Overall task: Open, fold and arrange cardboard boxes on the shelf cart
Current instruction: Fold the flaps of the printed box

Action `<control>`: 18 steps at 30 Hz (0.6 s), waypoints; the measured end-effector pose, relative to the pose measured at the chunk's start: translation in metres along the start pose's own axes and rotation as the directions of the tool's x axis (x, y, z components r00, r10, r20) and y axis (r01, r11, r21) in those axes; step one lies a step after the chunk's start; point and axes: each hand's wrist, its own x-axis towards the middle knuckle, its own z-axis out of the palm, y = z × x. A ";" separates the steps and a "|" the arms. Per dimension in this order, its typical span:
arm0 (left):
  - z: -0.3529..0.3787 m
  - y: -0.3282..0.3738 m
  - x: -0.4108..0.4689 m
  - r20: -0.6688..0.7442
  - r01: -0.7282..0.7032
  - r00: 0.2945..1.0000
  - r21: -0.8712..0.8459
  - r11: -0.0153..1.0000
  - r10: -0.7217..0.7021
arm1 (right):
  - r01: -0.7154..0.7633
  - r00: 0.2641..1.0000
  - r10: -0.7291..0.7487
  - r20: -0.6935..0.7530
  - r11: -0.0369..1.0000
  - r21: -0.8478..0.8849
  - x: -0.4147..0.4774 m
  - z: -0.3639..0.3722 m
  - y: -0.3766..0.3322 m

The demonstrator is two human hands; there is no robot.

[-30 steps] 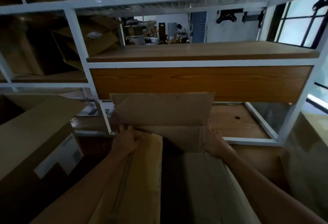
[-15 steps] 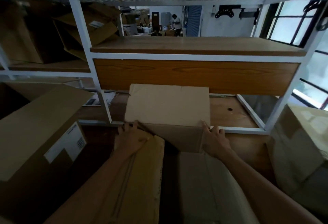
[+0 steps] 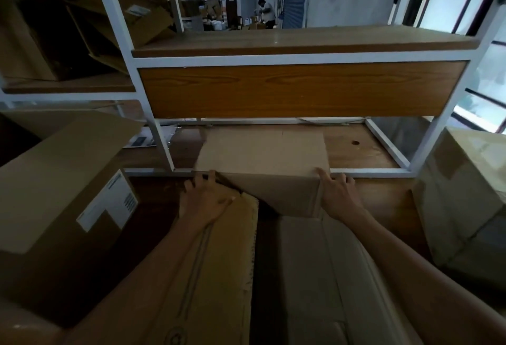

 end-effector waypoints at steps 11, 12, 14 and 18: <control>0.006 0.017 -0.030 0.067 -0.125 0.991 0.169 0.978 0.115 | -0.024 1.000 0.024 -0.003 1.000 -0.009 -0.013 -0.015 -0.004; 0.006 0.026 -0.039 0.105 -0.158 0.984 0.157 0.975 0.143 | -0.009 1.000 0.009 -0.027 1.000 -0.010 -0.015 -0.017 -0.006; 0.005 0.046 -0.055 0.174 -0.214 0.966 0.119 0.969 0.192 | 0.009 0.998 -0.009 -0.056 1.000 -0.010 -0.020 -0.020 -0.010; -0.003 0.076 -0.074 0.389 -0.307 0.891 0.136 0.942 0.234 | -0.043 0.998 0.043 0.041 0.999 0.000 -0.033 -0.025 -0.021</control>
